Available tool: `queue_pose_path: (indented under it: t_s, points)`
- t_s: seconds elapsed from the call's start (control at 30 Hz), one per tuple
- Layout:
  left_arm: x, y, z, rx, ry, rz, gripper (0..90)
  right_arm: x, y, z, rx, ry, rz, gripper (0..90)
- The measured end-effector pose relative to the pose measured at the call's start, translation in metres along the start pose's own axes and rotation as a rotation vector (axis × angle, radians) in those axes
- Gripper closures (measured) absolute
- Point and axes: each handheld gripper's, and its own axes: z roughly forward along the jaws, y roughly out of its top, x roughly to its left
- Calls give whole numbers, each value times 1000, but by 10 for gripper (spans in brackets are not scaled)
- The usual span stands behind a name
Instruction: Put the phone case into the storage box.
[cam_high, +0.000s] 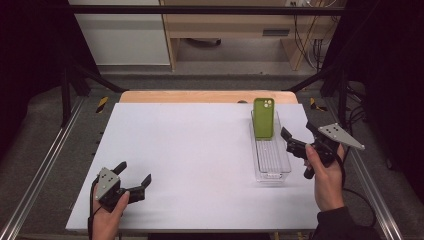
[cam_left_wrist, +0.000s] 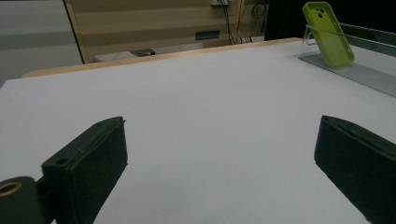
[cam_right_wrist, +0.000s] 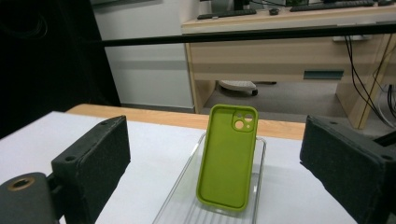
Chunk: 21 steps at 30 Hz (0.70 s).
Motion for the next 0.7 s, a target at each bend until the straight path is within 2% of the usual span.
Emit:
queue_pose_path:
  t_s: [0.13, 0.27, 0.33, 0.4, 0.5, 0.7]
  points:
    - [3, -3, -9, 3, 2, -5, 21, -1, -6, -7, -32, 24, -1, 87]
    - [4, -6, -19, -7, 5, -14, 21, -6, -14, -12, -54, 22, -19, 81]
    - [4, -6, -23, -18, -16, -21, 21, -9, -17, -15, -65, 16, -28, 79]
    - [4, -6, -24, -18, -14, -14, 15, -12, -20, -19, -74, 6, -31, 74]
    - [5, -7, -25, -22, -13, -28, 16, -15, -24, -23, -70, 5, -37, 71]
    - [8, -7, -26, -25, -21, -34, 16, -16, -33, -29, -79, 35, -36, 71]
